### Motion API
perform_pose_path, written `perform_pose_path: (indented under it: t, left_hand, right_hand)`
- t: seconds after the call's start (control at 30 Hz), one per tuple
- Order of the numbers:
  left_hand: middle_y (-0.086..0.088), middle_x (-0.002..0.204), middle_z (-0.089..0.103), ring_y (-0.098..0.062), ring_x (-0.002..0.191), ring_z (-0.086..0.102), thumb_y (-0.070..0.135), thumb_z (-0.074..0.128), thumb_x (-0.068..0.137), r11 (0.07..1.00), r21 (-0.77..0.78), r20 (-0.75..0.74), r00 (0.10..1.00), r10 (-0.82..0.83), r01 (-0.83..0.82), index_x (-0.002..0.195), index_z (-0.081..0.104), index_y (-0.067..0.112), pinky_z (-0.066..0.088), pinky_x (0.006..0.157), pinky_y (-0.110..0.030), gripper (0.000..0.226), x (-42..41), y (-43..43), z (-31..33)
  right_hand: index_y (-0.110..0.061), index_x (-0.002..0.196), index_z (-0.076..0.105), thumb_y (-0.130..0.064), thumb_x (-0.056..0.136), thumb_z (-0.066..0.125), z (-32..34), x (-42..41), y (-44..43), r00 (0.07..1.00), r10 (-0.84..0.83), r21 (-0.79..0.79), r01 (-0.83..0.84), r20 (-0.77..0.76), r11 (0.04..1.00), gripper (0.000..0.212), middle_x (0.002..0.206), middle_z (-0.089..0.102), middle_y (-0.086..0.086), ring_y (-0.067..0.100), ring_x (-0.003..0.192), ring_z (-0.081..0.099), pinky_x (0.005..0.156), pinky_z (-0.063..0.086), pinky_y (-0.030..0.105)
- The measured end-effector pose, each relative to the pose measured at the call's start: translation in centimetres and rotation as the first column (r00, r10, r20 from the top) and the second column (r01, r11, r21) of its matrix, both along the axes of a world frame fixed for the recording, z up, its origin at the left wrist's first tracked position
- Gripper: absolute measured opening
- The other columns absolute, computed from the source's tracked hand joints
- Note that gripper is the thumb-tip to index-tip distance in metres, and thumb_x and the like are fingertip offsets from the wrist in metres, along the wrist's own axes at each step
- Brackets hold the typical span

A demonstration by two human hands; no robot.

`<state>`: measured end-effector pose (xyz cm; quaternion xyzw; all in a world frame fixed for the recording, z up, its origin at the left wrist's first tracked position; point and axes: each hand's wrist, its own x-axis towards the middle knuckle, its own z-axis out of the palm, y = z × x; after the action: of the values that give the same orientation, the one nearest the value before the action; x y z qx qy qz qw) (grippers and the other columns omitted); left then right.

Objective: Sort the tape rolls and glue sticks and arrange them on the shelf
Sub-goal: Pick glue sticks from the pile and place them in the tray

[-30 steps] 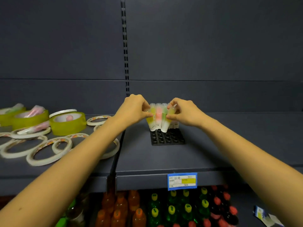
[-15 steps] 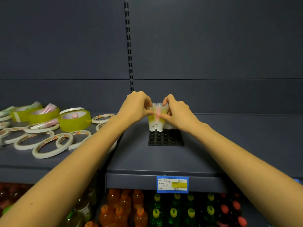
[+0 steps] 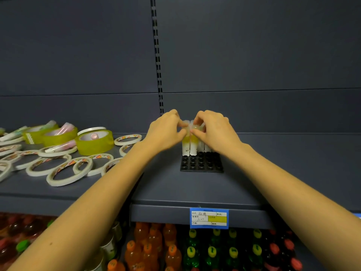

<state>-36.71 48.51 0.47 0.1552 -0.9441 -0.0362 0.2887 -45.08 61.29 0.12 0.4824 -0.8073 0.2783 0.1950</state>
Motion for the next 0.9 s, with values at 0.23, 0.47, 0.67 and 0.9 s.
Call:
perform_pose_path:
  t: [0.23,0.47,0.67,0.9]
  left_hand:
    - [-0.002,0.125,0.048,-0.015,0.102,0.046,0.019,0.047,0.091,0.999,0.022,0.003,0.999,-0.048,0.048,0.131,0.054,0.02,0.044,0.082,-0.035,0.04,1.4,-1.2,0.4]
    - [-0.003,0.116,0.062,-0.024,0.101,0.057,0.017,0.048,0.089,0.998,0.021,-0.079,0.995,0.056,-0.054,0.116,0.063,0.017,0.041,0.077,-0.031,0.031,5.3,-3.5,2.1]
    - [-0.005,0.112,0.068,-0.028,0.1,0.061,0.023,0.05,0.091,0.98,0.042,-0.073,0.978,0.196,-0.193,0.113,0.066,0.019,0.049,0.083,-0.037,0.027,9.9,-6.3,2.6]
    - [-0.005,0.107,0.07,-0.027,0.098,0.063,0.027,0.051,0.091,0.965,0.049,-0.042,0.964,0.261,-0.259,0.106,0.069,0.018,0.051,0.082,-0.038,0.025,14.4,-10.5,2.4]
  right_hand:
    - [-0.022,0.111,0.064,-0.013,0.092,0.049,1.3,0.1,-0.6,0.991,-0.101,0.157,0.115,-0.094,0.981,0.026,0.119,0.05,0.002,0.026,0.103,0.057,0.069,0.035,0.033]
    - [-0.026,0.107,0.068,-0.009,0.088,0.05,3.7,0.7,-0.8,0.985,-0.116,0.308,0.151,-0.13,0.939,0.032,0.12,0.06,-0.001,0.027,0.103,0.059,0.07,0.036,0.031]
    - [-0.026,0.117,0.062,-0.021,0.09,0.051,4.2,2.7,-2.8,0.982,-0.045,0.231,0.087,-0.181,0.969,0.029,0.121,0.053,0.0,0.026,0.105,0.057,0.073,0.042,0.033]
    - [-0.023,0.11,0.064,-0.024,0.088,0.054,3.2,7.2,-8.6,0.998,0.014,0.244,0.001,-0.058,0.97,0.024,0.116,0.063,0.004,0.029,0.105,0.058,0.078,0.044,0.033]
